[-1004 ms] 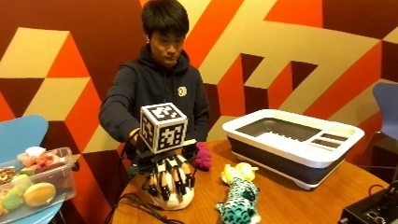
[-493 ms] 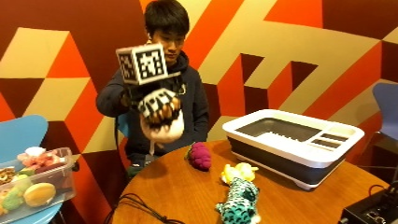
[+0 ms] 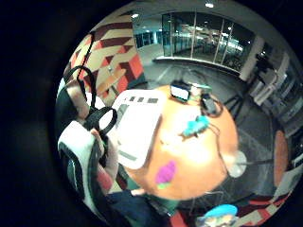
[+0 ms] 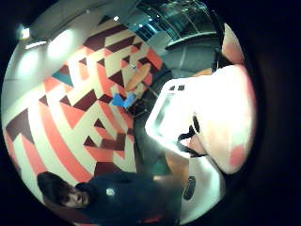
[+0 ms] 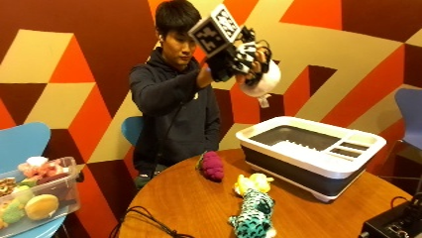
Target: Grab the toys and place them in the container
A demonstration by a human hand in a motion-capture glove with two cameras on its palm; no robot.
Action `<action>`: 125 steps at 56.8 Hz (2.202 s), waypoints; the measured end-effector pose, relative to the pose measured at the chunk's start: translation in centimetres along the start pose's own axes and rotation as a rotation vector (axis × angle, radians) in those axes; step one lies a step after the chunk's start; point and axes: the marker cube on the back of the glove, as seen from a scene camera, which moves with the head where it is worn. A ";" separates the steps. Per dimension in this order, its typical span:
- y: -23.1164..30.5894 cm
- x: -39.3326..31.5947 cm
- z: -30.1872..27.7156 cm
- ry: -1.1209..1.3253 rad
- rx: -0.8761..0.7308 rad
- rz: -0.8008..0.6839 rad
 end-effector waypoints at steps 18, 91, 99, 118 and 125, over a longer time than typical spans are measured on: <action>-2.6 -2.8 12.1 -0.002 -0.307 -0.076; 1.1 29.3 16.0 0.484 -0.652 0.261; 2.2 27.6 12.1 0.471 -0.590 0.267; 4.7 18.5 -5.9 0.668 -0.412 0.300; 5.9 17.3 -11.0 0.733 -0.350 0.346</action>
